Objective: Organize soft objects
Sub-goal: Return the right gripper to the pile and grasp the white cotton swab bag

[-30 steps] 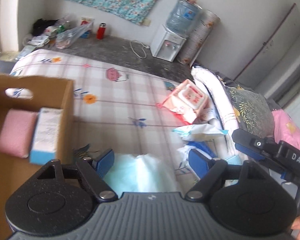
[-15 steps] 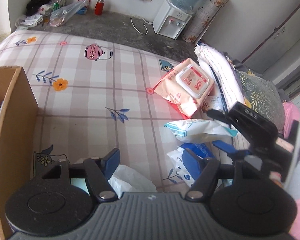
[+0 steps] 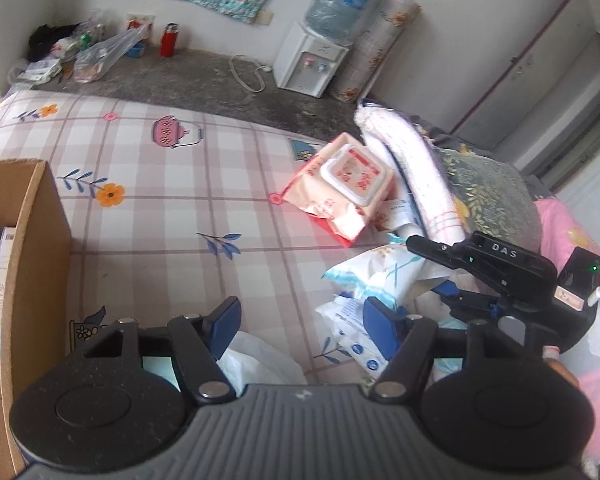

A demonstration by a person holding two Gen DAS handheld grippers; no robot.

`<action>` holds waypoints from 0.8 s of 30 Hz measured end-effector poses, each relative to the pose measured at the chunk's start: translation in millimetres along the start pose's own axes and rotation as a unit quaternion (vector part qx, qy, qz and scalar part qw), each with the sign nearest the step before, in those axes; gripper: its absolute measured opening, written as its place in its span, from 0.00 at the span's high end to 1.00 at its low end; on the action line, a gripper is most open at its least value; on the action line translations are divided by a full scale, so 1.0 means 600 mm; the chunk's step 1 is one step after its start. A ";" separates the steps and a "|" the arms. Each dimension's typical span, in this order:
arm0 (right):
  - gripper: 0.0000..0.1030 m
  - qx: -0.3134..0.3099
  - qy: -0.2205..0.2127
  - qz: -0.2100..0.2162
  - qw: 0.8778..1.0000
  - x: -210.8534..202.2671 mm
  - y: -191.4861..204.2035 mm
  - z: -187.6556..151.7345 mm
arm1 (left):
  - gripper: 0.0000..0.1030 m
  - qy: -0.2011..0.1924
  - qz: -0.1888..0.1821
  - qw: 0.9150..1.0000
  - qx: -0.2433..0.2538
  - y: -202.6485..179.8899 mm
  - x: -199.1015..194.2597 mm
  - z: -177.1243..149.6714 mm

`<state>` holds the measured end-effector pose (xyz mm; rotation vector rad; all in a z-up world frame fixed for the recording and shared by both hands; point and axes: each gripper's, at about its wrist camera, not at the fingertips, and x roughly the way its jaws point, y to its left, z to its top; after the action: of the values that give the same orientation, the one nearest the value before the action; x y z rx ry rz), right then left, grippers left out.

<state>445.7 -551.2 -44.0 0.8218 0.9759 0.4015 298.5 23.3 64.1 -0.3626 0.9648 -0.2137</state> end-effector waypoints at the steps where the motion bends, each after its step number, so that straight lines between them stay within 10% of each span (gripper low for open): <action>1: 0.58 -0.009 0.022 0.020 1.000 -0.012 0.001 -0.002 | 0.34 0.000 -0.005 1.000 0.006 -0.005 -0.002 -0.002; 5: 0.55 -0.089 0.092 0.026 0.991 -0.038 0.025 -0.010 | 0.37 0.019 -0.017 0.999 0.029 -0.026 0.012 -0.011; 13: 0.54 -0.234 0.095 -0.140 0.957 -0.009 0.039 -0.028 | 0.51 0.101 -0.017 0.992 0.076 -0.071 0.104 -0.049; 24: 0.46 -0.226 0.075 -0.104 0.966 -0.070 0.016 -0.049 | 0.53 0.147 -0.036 0.984 0.093 -0.101 0.173 -0.057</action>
<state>399.4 -559.1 -21.4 0.2752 1.0463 0.4857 326.9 -74.4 -8.7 -0.1966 1.2122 -0.4283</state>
